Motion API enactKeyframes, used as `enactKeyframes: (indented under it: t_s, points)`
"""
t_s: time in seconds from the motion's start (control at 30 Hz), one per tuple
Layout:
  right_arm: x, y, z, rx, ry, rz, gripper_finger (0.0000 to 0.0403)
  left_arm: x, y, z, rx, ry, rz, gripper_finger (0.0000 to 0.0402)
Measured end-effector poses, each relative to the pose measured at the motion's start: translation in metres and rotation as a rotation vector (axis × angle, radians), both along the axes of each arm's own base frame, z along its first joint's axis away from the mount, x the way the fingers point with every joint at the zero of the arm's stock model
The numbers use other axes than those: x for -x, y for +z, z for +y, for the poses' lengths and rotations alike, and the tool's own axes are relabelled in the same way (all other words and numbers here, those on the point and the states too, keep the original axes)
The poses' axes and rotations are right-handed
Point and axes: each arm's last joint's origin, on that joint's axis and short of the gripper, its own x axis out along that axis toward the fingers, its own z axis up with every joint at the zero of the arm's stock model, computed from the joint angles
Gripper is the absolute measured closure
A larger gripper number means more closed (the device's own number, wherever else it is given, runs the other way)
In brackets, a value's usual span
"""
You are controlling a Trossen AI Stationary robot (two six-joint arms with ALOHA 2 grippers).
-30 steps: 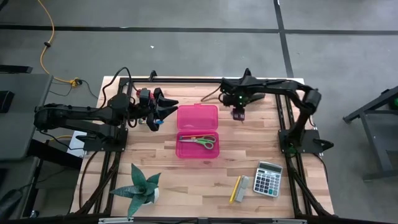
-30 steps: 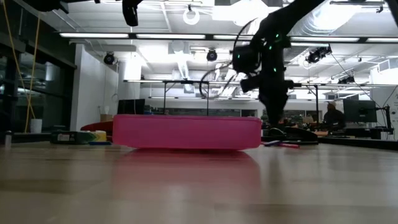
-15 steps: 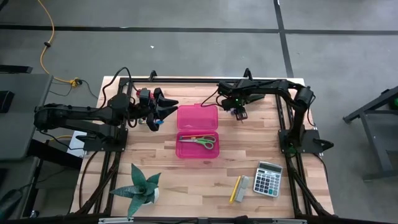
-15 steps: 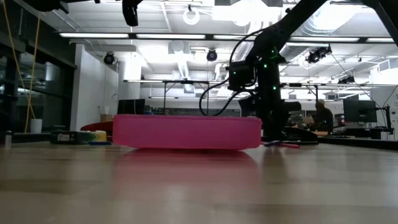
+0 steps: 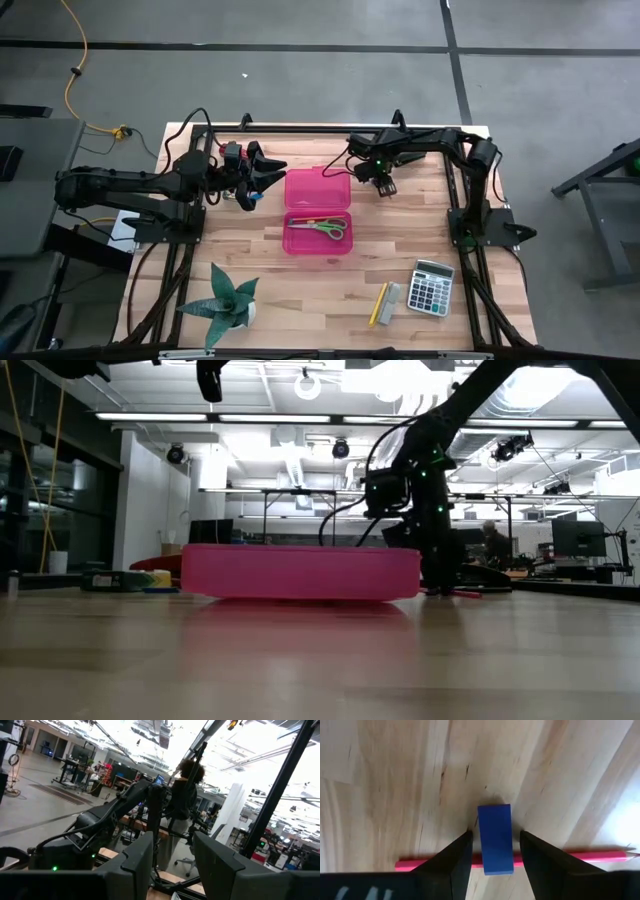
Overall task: Pack school essentials
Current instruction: Put the right blue eraser into the pink supply box
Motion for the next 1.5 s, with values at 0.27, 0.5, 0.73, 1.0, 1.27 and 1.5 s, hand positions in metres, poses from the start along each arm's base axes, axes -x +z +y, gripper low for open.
enactKeyframes:
  t_s: [0.27, 0.5, 0.73, 1.0, 1.27, 1.5]
  points:
    - [-0.001, -0.002, -0.001, 0.002, -0.001, -0.001, 0.0245, 0.0, 0.0, 0.0, 0.0, 0.0, 0.0, 0.0273]
    - [-0.001, -0.002, -0.001, 0.004, 0.0, 0.001, 0.0252, 0.0, 0.0, 0.0, 0.0, 0.0, 0.0, 0.0273]
    - [-0.001, -0.002, 0.0, 0.005, -0.013, 0.002, 0.0299, 0.0, 0.0, 0.0, 0.0, 0.0, 0.001, 0.0273]
    - [-0.004, 0.003, -0.002, -0.009, -0.021, 0.008, 0.0329, 0.0, -0.001, 0.0, 0.002, 0.0, 0.012, 0.0273]
    - [-0.005, 0.05, 0.0, -0.245, -0.222, -0.258, 0.0331, -0.001, -0.006, 0.0, 0.013, 0.0, 0.059, 0.0273]
    - [0.028, 0.073, 0.032, -0.429, -0.377, -0.519, 0.0331, -0.001, -0.007, 0.0, -0.046, 0.013, 0.083, 0.0273]
